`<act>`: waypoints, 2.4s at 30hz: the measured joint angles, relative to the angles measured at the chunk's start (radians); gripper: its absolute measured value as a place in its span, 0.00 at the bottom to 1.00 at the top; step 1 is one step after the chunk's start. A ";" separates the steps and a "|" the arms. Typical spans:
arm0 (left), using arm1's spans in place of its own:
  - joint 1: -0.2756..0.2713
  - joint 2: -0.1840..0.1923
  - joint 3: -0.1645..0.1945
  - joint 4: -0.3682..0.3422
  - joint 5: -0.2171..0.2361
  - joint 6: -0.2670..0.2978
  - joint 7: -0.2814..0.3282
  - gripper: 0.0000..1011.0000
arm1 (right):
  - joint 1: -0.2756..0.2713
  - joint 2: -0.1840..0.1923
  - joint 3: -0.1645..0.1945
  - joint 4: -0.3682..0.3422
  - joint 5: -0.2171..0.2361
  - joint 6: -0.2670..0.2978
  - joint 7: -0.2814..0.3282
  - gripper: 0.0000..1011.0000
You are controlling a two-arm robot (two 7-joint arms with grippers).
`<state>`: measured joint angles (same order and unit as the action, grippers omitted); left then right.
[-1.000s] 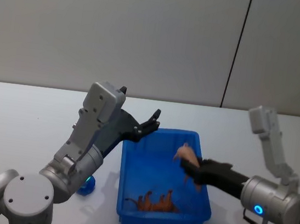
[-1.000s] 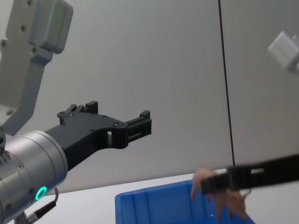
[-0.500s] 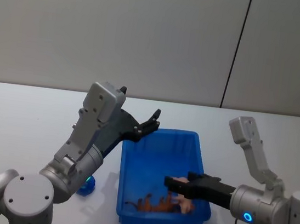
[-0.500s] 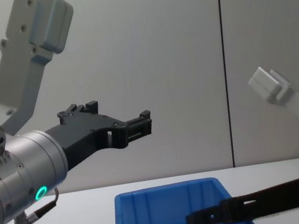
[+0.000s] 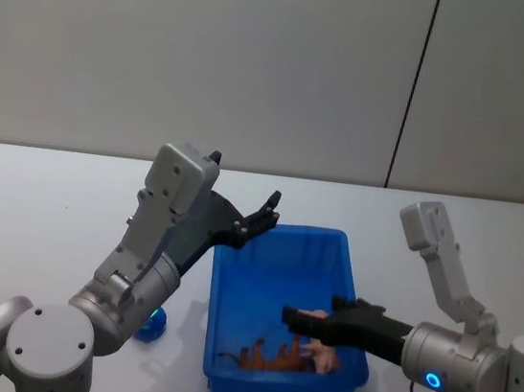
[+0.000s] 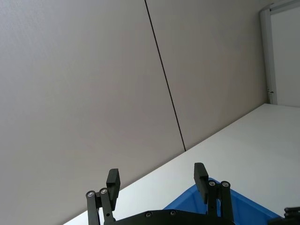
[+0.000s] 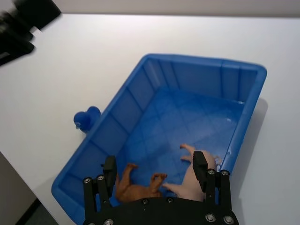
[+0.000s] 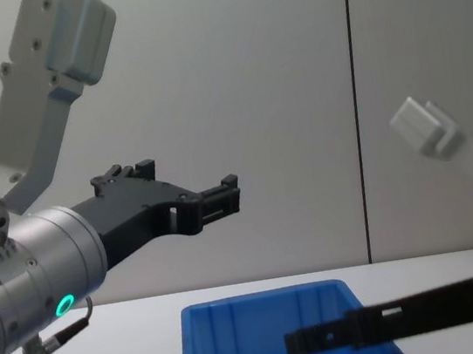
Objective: Pick up the two dolls from the table and place them into the box.
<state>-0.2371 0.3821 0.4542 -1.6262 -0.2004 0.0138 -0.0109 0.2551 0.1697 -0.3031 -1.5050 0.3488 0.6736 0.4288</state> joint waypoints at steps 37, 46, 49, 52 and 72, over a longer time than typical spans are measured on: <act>0.000 0.000 0.000 0.000 0.000 0.000 0.000 0.99 | -0.093 0.098 0.106 -0.170 0.115 -0.266 -0.243 0.99; 0.000 0.000 0.000 0.000 0.000 0.000 0.000 0.99 | -0.119 0.106 0.127 -0.189 0.120 -0.298 -0.372 0.99; 0.000 0.001 -0.001 -0.001 0.000 0.001 -0.001 0.99 | -0.127 0.107 0.134 -0.194 0.120 -0.309 -0.413 0.99; 0.005 0.007 -0.004 -0.009 -0.001 0.007 -0.007 0.99 | -0.134 0.109 0.139 -0.197 0.119 -0.318 -0.447 0.99; 0.088 0.099 -0.039 -0.154 -0.079 0.184 0.017 0.99 | -0.155 0.114 0.157 -0.206 0.114 -0.345 -0.542 0.99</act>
<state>-0.1486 0.4811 0.4148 -1.7800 -0.2799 0.1975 0.0062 0.1000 0.2834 -0.1460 -1.7114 0.4624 0.3288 -0.1131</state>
